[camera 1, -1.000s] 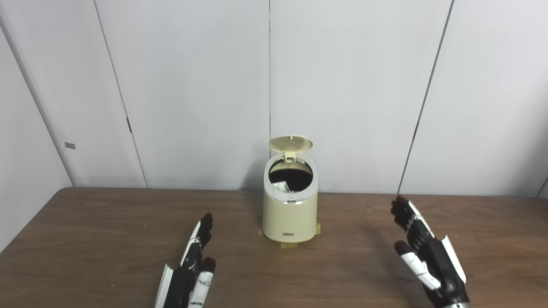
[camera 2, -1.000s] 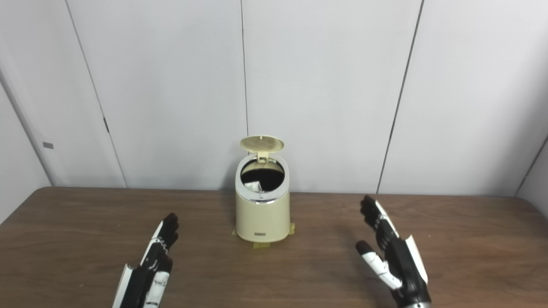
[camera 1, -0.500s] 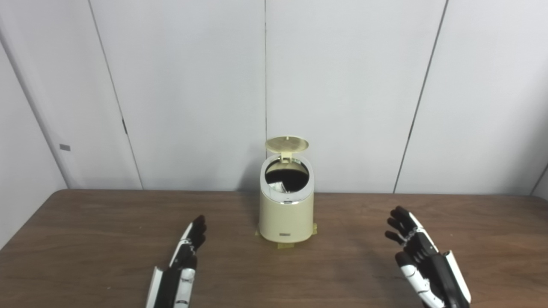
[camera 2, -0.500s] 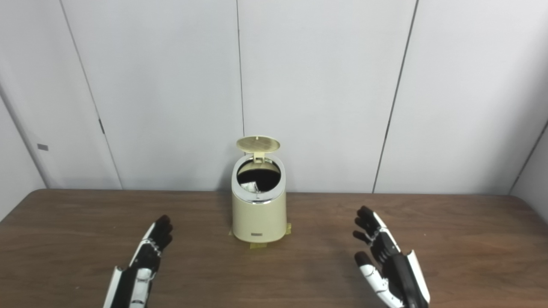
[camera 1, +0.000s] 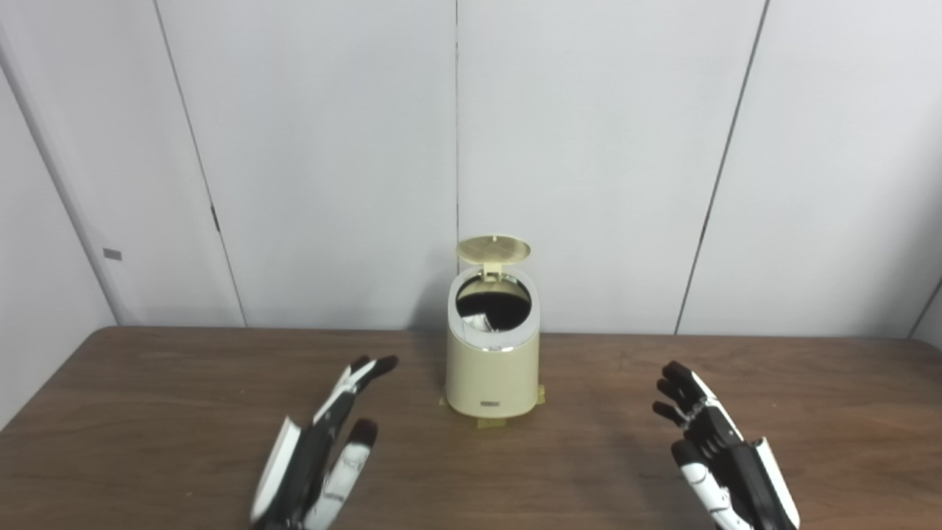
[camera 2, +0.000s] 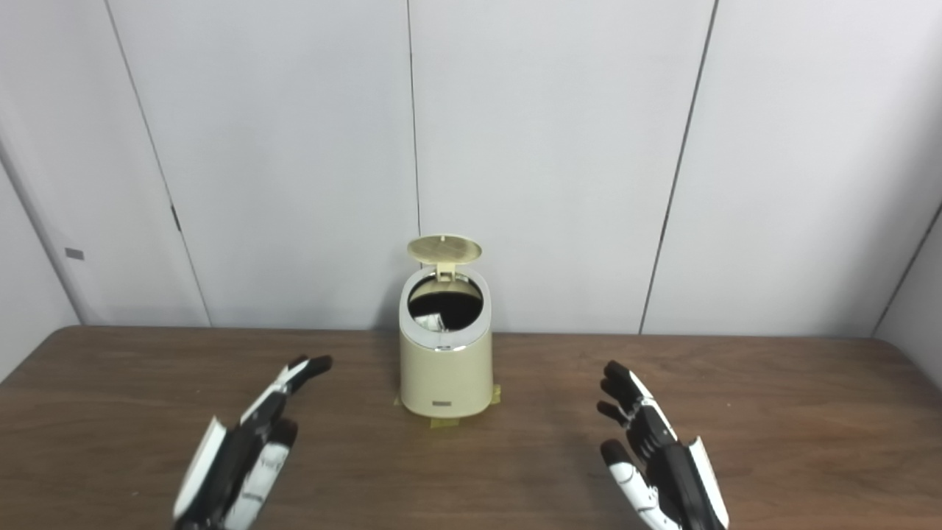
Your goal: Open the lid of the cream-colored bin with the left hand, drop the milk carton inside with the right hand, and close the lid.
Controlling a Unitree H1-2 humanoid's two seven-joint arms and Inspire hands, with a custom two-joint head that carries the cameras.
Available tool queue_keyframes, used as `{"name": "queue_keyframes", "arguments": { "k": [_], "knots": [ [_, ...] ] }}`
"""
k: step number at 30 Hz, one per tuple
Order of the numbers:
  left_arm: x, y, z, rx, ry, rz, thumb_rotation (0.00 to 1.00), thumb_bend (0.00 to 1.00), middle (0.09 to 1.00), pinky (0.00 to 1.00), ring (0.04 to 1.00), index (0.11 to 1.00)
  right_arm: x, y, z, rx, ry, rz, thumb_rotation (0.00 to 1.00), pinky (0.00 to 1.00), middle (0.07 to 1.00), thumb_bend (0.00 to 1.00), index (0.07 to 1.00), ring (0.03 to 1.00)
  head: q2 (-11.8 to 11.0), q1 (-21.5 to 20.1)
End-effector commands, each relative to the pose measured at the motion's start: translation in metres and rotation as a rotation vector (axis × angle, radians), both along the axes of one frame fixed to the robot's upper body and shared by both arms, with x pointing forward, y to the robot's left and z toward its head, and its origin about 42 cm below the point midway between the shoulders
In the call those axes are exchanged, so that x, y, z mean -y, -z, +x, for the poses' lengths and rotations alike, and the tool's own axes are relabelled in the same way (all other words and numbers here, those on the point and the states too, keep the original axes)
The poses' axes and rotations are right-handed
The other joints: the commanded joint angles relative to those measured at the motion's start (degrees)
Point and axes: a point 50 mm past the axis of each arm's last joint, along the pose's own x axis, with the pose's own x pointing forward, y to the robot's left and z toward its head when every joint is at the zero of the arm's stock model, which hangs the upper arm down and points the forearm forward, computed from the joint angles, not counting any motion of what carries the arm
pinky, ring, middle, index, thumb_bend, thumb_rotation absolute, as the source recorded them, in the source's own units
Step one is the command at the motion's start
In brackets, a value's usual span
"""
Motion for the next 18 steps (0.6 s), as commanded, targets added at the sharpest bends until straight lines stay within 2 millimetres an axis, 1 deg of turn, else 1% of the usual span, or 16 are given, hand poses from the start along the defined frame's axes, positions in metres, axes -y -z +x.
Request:
{"name": "queue_keyframes", "arguments": {
  "k": [1, 2, 3, 5, 7, 9, 11, 13, 16, 18],
  "knots": [
    [0.010, -0.045, 0.016, 0.131, 0.014, 0.059, 1.00, 0.69, 0.875, 1.00, 1.000, 0.859, -0.006, 0.012, -0.005, -0.018, -0.008, 0.010, 0.65, 0.82, 0.915, 0.23, 0.890, 0.895, 0.03, 0.23],
    [0.015, -0.057, 0.022, 0.141, 0.000, 0.108, 1.00, 0.72, 0.878, 1.00, 1.000, 0.856, -0.005, 0.014, -0.004, -0.024, -0.004, 0.005, 0.64, 0.82, 0.915, 0.22, 0.889, 0.896, -0.03, 0.56],
    [0.019, -0.069, 0.027, 0.155, -0.012, 0.157, 1.00, 0.77, 0.884, 1.00, 1.000, 0.857, -0.003, 0.016, -0.003, -0.030, 0.002, 0.000, 0.65, 0.83, 0.917, 0.22, 0.890, 0.902, -0.08, 0.68],
    [0.025, -0.085, 0.035, 0.175, -0.031, 0.224, 1.00, 0.80, 0.881, 1.00, 1.000, 0.864, -0.001, 0.019, -0.002, -0.041, 0.007, -0.005, 0.65, 0.84, 0.919, 0.22, 0.892, 0.908, -0.08, 0.68],
    [0.031, -0.096, 0.041, 0.187, -0.042, 0.266, 1.00, 0.82, 0.872, 1.00, 1.000, 0.873, -0.001, 0.021, -0.002, -0.050, 0.006, -0.005, 0.68, 0.85, 0.925, 0.22, 0.896, 0.914, -0.22, 0.55],
    [0.039, -0.109, 0.049, 0.200, -0.054, 0.303, 1.00, 0.87, 0.869, 1.00, 1.000, 0.870, -0.001, 0.022, -0.001, -0.056, 0.005, -0.005, 0.68, 0.86, 0.922, 0.22, 0.895, 0.911, -0.27, 0.49],
    [0.048, -0.121, 0.057, 0.227, -0.063, 0.345, 1.00, 0.88, 0.867, 1.00, 1.000, 0.858, -0.002, 0.023, -0.002, -0.058, 0.005, -0.012, 0.68, 0.84, 0.910, 0.21, 0.891, 0.897, -0.38, 0.41],
    [0.054, -0.130, 0.063, 0.245, -0.080, 0.383, 1.00, 0.90, 0.866, 1.00, 1.000, 0.845, -0.002, 0.024, -0.002, -0.060, 0.003, -0.017, 0.67, 0.84, 0.908, 0.21, 0.886, 0.893, -0.39, 0.41],
    [0.065, -0.143, 0.073, 0.262, -0.108, 0.430, 1.00, 0.95, 0.875, 1.00, 1.000, 0.846, -0.002, 0.025, -0.004, -0.064, 0.006, -0.044, 0.70, 0.83, 0.906, 0.21, 0.885, 0.891, -0.37, 0.53],
    [0.072, -0.149, 0.080, 0.269, -0.116, 0.460, 1.00, 0.96, 0.872, 1.00, 1.000, 0.845, -0.003, 0.026, -0.005, -0.066, 0.003, -0.044, 0.70, 0.84, 0.907, 0.20, 0.888, 0.895, -0.33, 0.57]
  ]
}}
